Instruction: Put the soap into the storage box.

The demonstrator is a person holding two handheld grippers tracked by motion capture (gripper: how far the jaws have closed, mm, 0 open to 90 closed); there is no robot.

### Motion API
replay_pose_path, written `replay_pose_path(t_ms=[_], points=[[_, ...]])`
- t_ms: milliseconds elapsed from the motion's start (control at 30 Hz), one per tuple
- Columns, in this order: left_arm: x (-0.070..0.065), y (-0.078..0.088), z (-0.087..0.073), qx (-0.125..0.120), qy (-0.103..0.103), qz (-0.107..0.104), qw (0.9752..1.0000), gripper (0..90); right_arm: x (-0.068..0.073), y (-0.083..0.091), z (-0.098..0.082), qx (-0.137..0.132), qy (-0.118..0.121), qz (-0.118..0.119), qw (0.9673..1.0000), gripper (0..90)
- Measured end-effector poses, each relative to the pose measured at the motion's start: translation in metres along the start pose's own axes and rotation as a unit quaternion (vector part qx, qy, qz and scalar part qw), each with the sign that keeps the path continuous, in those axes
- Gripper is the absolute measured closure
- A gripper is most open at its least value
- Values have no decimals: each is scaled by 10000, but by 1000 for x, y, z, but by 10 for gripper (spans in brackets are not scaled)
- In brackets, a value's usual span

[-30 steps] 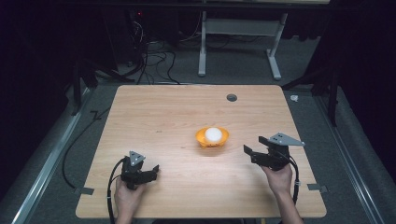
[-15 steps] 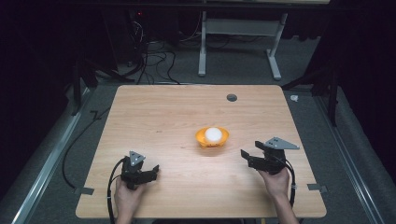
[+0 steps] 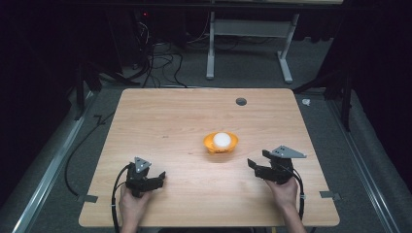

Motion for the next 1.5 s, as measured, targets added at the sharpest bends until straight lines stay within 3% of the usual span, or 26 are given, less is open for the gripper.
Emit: replay_pose_path(t_ms=[500, 1500], points=[[0, 0, 0, -2, 2, 1, 10000, 189, 7, -11, -10, 173, 9, 55, 9998, 290], [0, 0, 0, 1, -1, -2, 10000, 189, 19, -30, -27, 607, 301, -60, 9977, 294]])
Point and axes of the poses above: each handheld gripper's, and its own axes: y roughly backward along the jaws, z roughly out of its top, x roughly to its left, the point moved 6 cm from there along -y, roughly forward along the jaws, and after that the axes turned 4 degrees about -x, right-handed, at the moved point
